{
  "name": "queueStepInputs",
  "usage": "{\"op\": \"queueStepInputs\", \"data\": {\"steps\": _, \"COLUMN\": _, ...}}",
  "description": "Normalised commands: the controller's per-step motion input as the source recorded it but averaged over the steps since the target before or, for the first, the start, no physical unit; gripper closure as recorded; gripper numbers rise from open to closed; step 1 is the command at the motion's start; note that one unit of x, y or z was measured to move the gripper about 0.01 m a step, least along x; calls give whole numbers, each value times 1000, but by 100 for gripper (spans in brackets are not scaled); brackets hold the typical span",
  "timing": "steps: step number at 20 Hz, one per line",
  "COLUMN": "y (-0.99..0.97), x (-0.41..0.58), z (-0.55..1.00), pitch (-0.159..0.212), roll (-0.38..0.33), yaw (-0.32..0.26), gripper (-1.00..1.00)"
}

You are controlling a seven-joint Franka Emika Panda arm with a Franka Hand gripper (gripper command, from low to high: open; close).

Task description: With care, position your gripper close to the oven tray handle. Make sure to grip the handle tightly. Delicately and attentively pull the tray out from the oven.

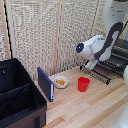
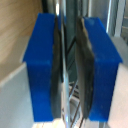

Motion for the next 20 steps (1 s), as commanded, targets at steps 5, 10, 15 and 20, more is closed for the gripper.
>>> {"op": "queueStepInputs", "data": {"steps": 5, "y": 376, "x": 0, "z": 0, "pitch": -6, "roll": -26, "yaw": 0, "gripper": -100}}
{"op": "queueStepInputs", "data": {"steps": 10, "y": 191, "x": 0, "z": 11, "pitch": 0, "roll": -7, "yaw": 0, "gripper": -100}}
{"op": "queueStepInputs", "data": {"steps": 15, "y": 99, "x": -5, "z": 73, "pitch": 0, "roll": 0, "yaw": 0, "gripper": -100}}
{"op": "queueStepInputs", "data": {"steps": 20, "y": 112, "x": 3, "z": 159, "pitch": 0, "roll": 1, "yaw": -23, "gripper": -100}}
